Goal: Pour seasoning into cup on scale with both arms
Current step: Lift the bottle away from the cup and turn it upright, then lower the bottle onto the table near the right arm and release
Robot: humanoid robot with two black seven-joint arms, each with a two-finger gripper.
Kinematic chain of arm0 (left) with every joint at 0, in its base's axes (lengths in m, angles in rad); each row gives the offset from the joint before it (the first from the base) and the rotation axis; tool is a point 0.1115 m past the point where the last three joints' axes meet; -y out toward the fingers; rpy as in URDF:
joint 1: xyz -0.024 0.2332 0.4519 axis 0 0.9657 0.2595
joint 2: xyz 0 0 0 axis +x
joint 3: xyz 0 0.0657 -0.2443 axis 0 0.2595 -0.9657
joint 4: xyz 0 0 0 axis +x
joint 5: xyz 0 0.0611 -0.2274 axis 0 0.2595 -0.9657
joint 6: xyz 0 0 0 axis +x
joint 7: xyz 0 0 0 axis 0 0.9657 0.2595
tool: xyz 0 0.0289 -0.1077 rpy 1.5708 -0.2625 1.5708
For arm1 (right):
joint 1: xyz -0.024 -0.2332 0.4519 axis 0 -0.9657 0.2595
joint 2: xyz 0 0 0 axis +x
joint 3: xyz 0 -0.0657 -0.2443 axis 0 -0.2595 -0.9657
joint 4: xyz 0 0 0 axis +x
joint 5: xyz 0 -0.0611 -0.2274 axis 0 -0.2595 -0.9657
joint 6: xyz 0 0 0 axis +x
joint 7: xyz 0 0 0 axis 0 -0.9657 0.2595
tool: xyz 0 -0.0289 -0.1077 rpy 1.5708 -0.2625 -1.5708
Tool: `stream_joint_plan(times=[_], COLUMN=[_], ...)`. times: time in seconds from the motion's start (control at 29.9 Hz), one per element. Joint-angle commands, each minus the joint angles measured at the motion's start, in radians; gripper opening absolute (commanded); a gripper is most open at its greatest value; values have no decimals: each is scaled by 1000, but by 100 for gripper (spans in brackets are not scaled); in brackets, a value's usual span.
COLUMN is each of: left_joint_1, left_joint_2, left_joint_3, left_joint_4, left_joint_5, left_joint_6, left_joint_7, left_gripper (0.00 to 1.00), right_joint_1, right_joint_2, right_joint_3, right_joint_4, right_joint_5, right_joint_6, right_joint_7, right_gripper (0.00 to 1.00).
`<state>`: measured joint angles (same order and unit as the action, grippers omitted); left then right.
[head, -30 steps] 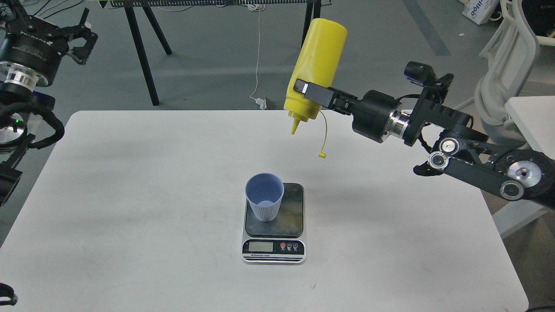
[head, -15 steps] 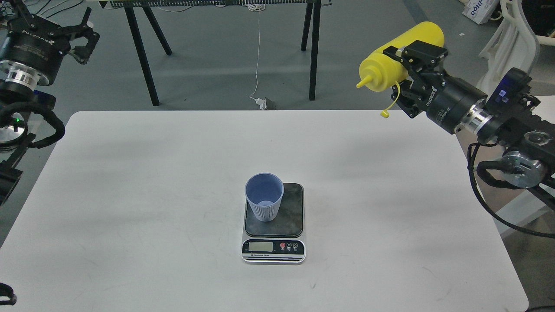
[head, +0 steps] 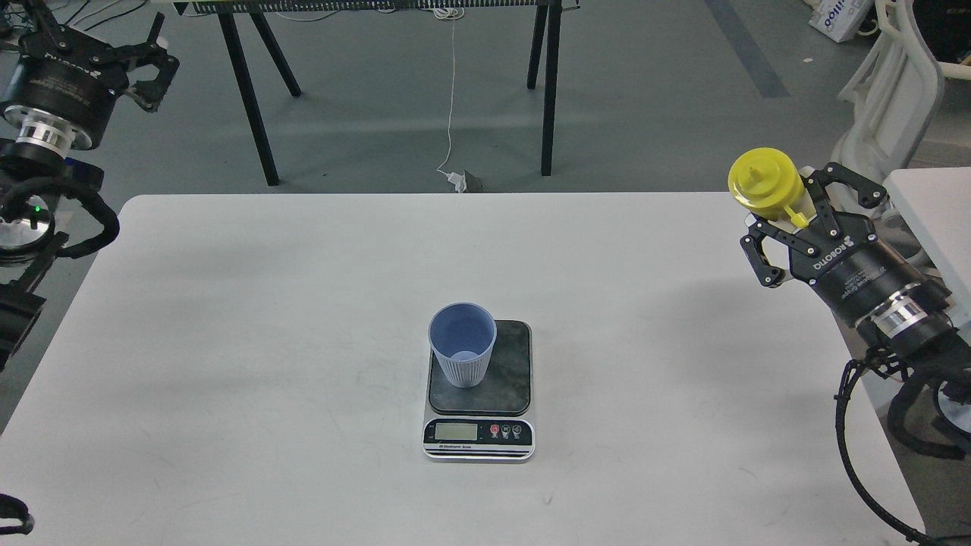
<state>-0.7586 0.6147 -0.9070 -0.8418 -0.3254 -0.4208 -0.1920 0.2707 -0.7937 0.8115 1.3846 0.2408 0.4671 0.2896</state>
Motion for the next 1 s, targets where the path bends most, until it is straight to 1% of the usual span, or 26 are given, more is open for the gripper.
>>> stream_joint_plan(times=[0.0, 0.1, 0.23, 0.33, 0.5, 0.67, 0.8, 0.97], left_joint_1=[4, 7, 7, 7, 7, 9, 10, 10], left_joint_2=[5, 0, -6, -6, -4, -3, -3, 0], left_joint_3=[0, 0, 3, 5, 5, 8, 10, 10], left_joint_4=[-11, -11, -11, -11, -11, -11, -11, -13], left_joint_5=[0, 0, 0, 0, 0, 0, 0, 0], left_joint_6=[7, 7, 10, 11, 13, 13, 14, 13], left_joint_7=[0, -1, -4, -4, -3, -1, -1, -1], left_gripper=[100, 100, 100, 100, 100, 100, 100, 100], right_joint_1=[-71, -125, -214, -286, -392, -430, -430, -432], right_joint_2=[10, 22, 80, 116, 189, 221, 252, 260], right_joint_3=[15, 15, 18, 35, 81, 124, 135, 130], right_joint_4=[-1, 1, 2, -3, -4, -19, -32, -35], right_joint_5=[55, 95, 159, 170, 170, 170, 170, 167], right_joint_6=[22, 22, 22, 22, 22, 22, 22, 22], right_joint_7=[13, 17, 22, 36, 39, 37, 31, 29], right_gripper=[29, 29, 29, 30, 30, 32, 37, 41])
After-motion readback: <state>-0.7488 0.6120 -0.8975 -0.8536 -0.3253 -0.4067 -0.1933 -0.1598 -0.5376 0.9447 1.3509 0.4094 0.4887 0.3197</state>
